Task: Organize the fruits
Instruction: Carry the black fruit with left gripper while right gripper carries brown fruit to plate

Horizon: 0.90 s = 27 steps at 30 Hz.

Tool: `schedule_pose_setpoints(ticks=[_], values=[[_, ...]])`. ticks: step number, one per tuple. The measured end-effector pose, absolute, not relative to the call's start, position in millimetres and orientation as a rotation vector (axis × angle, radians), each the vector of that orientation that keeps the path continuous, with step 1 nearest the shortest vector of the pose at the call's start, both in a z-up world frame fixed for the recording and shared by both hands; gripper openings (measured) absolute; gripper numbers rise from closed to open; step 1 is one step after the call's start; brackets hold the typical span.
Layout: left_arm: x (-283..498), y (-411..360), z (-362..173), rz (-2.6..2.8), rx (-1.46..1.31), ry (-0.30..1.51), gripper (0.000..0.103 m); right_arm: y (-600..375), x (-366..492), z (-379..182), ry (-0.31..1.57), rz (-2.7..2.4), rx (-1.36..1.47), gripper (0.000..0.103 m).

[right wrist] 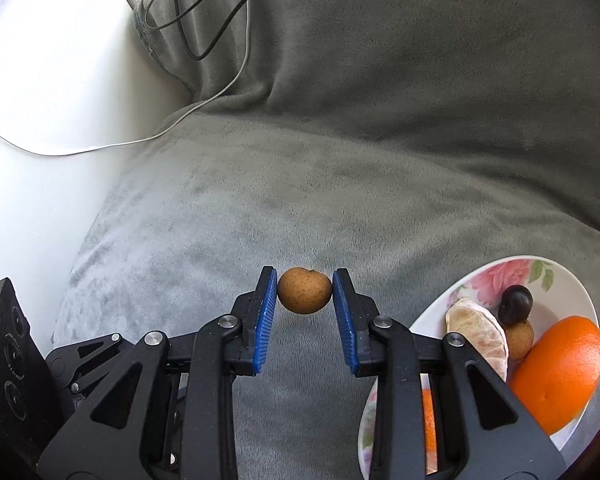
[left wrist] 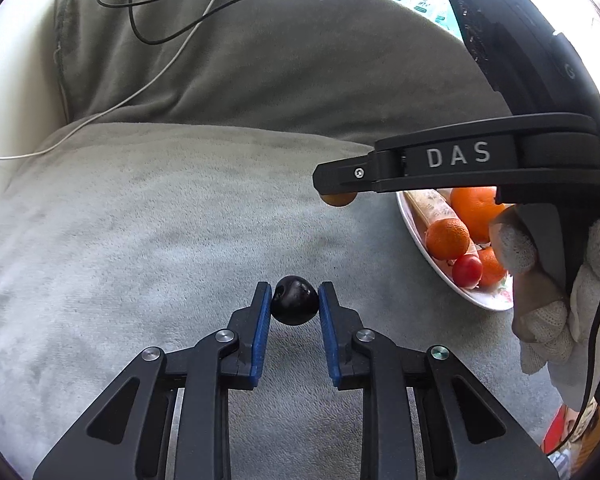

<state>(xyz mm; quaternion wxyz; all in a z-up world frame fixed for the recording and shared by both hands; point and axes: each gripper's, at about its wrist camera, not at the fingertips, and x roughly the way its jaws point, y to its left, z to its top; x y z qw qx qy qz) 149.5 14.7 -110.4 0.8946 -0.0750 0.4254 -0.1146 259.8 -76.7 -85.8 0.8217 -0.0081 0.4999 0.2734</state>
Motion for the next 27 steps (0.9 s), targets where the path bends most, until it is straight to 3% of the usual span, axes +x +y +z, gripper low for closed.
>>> schedule_pose_setpoints(ticks=[15,27], values=[[132,-4,-79,-0.281,-0.154,0.831,0.022,-169,207,-30,0.897,0.523,0.079,0.03],[150,-28,-70,-0.338,-0.14,0.817,0.022,-252,185,-42,0.876,0.373,0.134,0.03]])
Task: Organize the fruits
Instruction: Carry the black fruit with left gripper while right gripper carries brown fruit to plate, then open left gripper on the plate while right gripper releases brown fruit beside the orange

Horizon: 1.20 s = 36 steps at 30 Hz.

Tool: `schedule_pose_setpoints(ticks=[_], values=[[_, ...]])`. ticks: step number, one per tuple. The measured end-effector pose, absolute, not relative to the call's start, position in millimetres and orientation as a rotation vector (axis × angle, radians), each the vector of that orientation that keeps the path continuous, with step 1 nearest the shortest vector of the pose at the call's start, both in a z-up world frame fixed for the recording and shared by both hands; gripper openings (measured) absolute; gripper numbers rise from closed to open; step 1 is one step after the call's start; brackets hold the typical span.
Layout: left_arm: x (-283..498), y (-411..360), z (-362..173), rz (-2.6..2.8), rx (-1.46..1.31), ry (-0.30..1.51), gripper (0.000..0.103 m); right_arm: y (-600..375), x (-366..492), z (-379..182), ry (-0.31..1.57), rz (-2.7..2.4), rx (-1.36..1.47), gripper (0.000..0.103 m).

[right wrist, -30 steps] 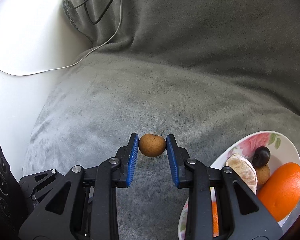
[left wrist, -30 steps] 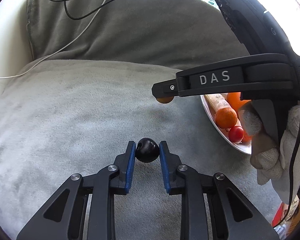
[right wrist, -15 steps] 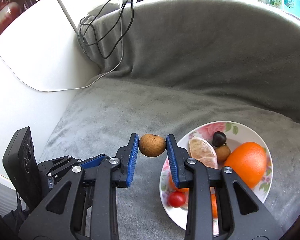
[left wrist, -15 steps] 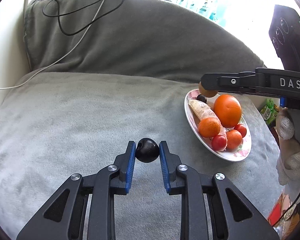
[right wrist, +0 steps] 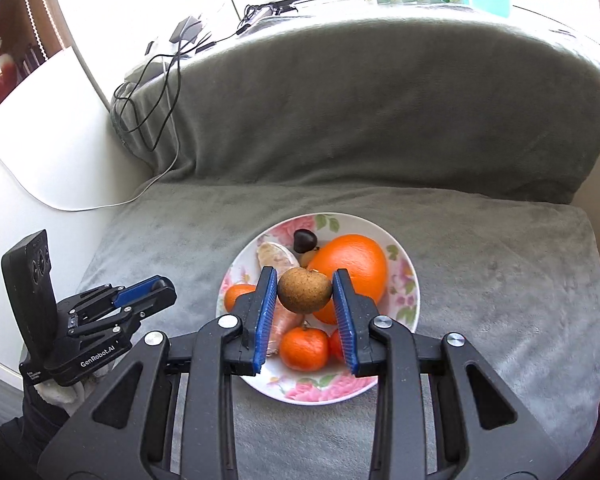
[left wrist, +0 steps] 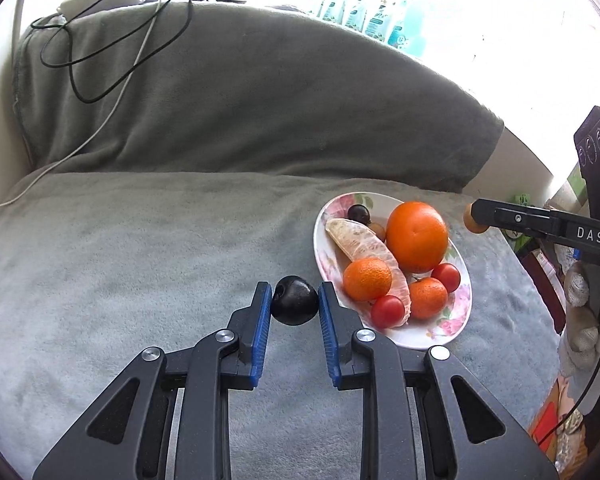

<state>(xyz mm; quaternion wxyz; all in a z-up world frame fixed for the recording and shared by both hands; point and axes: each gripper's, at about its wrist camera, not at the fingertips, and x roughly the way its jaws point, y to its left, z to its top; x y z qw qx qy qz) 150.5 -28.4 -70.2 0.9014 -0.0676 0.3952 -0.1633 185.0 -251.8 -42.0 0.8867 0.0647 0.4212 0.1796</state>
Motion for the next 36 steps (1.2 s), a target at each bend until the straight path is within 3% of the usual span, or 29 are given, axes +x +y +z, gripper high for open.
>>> schedule_pose_setpoints(ticks=[36], values=[[157,-128,-69,-0.506,-0.041,0.815,0.022,-295,198,-96,0.968,0.307,0.207,0.03]])
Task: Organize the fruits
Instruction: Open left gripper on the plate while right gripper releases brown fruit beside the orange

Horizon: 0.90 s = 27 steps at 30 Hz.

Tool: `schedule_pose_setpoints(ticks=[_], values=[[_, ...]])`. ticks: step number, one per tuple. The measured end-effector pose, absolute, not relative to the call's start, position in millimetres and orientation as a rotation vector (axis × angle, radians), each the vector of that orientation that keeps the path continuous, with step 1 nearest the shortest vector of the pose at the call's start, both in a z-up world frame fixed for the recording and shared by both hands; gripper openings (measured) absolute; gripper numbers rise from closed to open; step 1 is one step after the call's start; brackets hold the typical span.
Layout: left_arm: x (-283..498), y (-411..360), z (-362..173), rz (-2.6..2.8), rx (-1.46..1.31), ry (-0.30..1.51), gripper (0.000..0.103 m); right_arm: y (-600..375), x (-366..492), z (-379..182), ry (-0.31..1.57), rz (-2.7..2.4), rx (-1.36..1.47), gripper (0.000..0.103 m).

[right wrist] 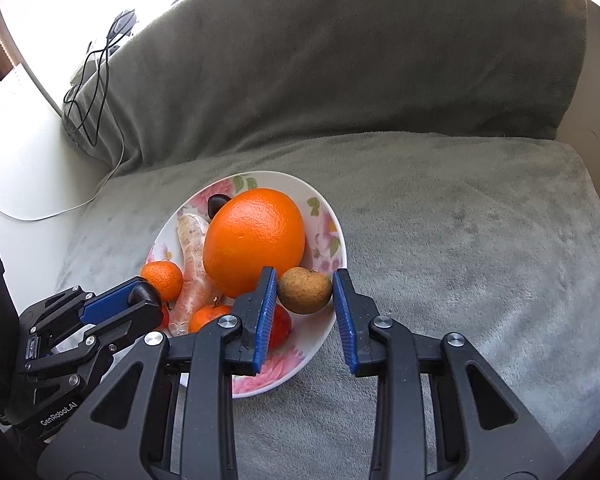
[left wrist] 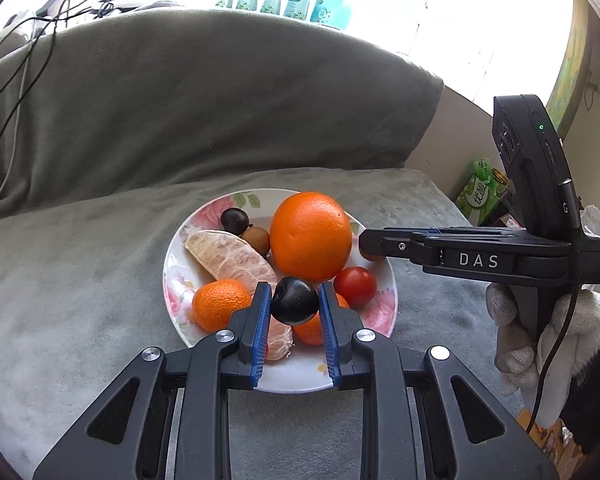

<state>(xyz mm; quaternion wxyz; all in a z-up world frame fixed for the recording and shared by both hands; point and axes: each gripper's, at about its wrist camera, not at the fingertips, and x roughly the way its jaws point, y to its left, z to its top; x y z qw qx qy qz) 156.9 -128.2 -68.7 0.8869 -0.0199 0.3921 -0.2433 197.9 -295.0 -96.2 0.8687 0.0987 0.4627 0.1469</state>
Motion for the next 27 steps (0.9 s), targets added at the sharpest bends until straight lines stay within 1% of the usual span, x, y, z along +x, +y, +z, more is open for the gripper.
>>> schedule_pose_setpoints(ticks=[7,8,9,10,12,14,17,18,19,20,21,23,26,27], values=[[156,-129,-71,-0.503,-0.033,0.803,0.023,-293,198,-96,0.965,0.311,0.198,0.03],[156,-129,-71,-0.501,-0.029,0.799,0.025,-292,198,-96,0.965,0.315,0.195,0.03],[156,-130,-71,-0.5,-0.026,0.797,0.031,-292,198,-96,0.964,0.317,0.194,0.03],[156,-131,-72,-0.502,-0.025,0.796,0.034,-291,198,-95,0.963,0.319,0.195,0.03],[156,-131,-72,-0.501,-0.023,0.795,0.045,-290,197,-94,0.959,0.321,0.195,0.03],[156,-131,-72,-0.504,-0.026,0.798,0.048,-289,196,-93,0.956,0.325,0.198,0.03],[155,-130,-73,-0.506,-0.02,0.797,0.048,-289,195,-92,0.95,0.328,0.202,0.031],[155,-130,-73,-0.506,-0.02,0.8,0.051,-290,195,-91,0.947,0.327,0.205,0.036],[155,-130,-74,-0.505,-0.022,0.804,0.054,-290,194,-90,0.94,0.323,0.208,0.053],[155,-130,-74,-0.501,-0.025,0.806,0.06,-291,192,-88,0.927,0.322,0.211,0.062],[155,-130,-74,-0.5,-0.028,0.807,0.061,-291,190,-86,0.912,0.324,0.212,0.072],[155,-130,-73,-0.499,-0.03,0.807,0.061,-291,188,-83,0.899,0.329,0.211,0.074],[155,-131,-72,-0.492,-0.028,0.809,0.07,-291,187,-79,0.89,0.333,0.213,0.074],[154,-131,-72,-0.487,-0.028,0.806,0.07,-291,187,-78,0.888,0.331,0.215,0.075]])
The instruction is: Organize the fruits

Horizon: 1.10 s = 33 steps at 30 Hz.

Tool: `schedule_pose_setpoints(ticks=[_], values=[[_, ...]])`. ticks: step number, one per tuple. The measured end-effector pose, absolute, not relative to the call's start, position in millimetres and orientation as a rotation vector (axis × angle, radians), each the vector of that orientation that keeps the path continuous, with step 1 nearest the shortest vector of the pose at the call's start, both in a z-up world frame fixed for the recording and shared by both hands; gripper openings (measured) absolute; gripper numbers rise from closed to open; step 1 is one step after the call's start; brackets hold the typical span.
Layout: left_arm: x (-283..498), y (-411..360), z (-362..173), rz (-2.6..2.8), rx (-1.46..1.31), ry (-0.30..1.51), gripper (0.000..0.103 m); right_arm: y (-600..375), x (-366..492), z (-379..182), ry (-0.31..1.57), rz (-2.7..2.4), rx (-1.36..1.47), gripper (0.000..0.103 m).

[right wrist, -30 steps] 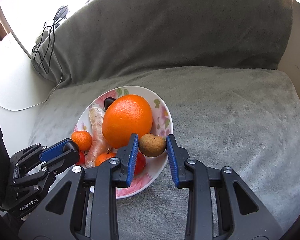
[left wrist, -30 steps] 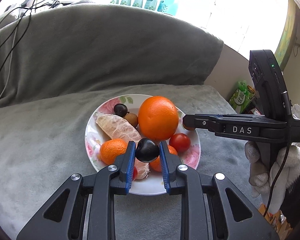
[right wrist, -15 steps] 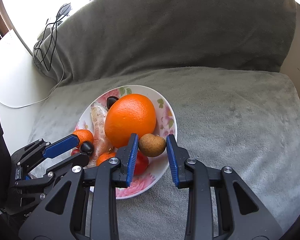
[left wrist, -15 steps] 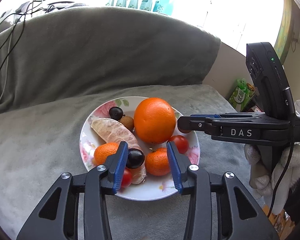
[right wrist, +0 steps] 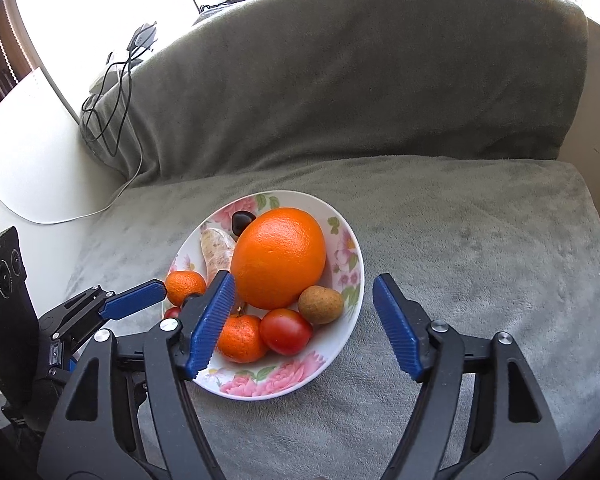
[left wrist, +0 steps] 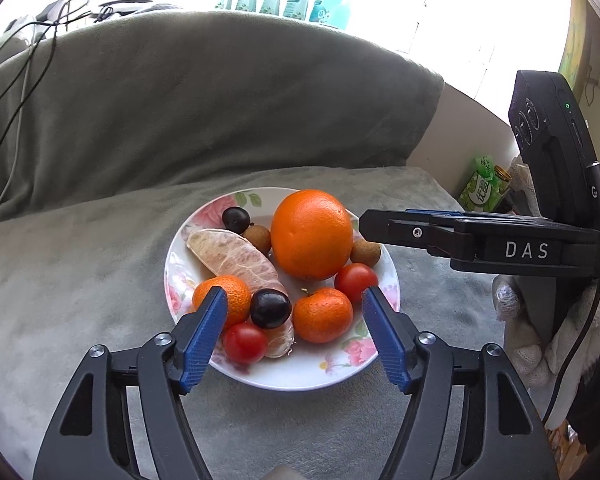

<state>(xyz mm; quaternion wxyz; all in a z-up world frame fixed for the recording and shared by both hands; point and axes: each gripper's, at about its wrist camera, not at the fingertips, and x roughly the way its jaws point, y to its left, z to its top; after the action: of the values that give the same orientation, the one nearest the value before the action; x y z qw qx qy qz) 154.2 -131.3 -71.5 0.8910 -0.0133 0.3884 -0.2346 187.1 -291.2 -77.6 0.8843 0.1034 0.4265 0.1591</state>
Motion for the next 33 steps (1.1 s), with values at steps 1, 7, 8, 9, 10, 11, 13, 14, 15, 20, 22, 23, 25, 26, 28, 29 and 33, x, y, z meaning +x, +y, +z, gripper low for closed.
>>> schedule_pose_setpoints(ticks=[1,7,8,9,10,11,13,14,15,20,22,23,25,26,28,29,33], values=[[154,-132,-71,-0.485,-0.028,0.806,0.07,-292,187,-77,0.884,0.328,0.219,0.076],[154,-132,-70,-0.459,-0.012,0.806,0.073,-292,185,-73,0.87,0.324,0.218,0.077],[153,-131,-69,-0.46,-0.013,0.807,0.073,-292,185,-73,0.869,0.323,0.216,0.077],[154,-130,-69,-0.461,-0.016,0.809,0.073,-292,184,-73,0.868,0.322,0.214,0.077],[153,-129,-69,-0.461,-0.018,0.81,0.073,-291,184,-73,0.868,0.323,0.214,0.077],[153,-130,-69,-0.461,-0.018,0.811,0.073,-291,183,-72,0.867,0.324,0.215,0.077],[152,-130,-69,-0.458,-0.015,0.811,0.073,-290,181,-72,0.862,0.322,0.212,0.077],[151,-129,-68,-0.457,-0.016,0.812,0.073,-289,180,-71,0.858,0.319,0.206,0.077],[151,-129,-68,-0.456,-0.018,0.813,0.074,-289,179,-69,0.853,0.315,0.199,0.077],[147,-127,-66,-0.447,-0.016,0.804,0.074,-286,168,-62,0.824,0.305,0.187,0.077],[143,-124,-63,-0.44,-0.015,0.791,0.074,-287,161,-59,0.803,0.299,0.184,0.077],[140,-122,-62,-0.436,-0.016,0.785,0.074,-287,158,-57,0.794,0.29,0.18,0.077],[136,-118,-58,-0.425,-0.02,0.77,0.074,-288,149,-54,0.772,0.268,0.172,0.077],[133,-116,-56,-0.418,-0.022,0.762,0.074,-289,145,-52,0.758,0.252,0.17,0.077],[128,-111,-53,-0.406,-0.027,0.749,0.074,-291,138,-48,0.734,0.215,0.157,0.077],[125,-109,-51,-0.397,-0.027,0.743,0.074,-291,134,-46,0.723,0.199,0.149,0.077],[114,-104,-45,-0.35,-0.013,0.712,0.074,-290,121,-38,0.688,0.128,0.108,0.077]])
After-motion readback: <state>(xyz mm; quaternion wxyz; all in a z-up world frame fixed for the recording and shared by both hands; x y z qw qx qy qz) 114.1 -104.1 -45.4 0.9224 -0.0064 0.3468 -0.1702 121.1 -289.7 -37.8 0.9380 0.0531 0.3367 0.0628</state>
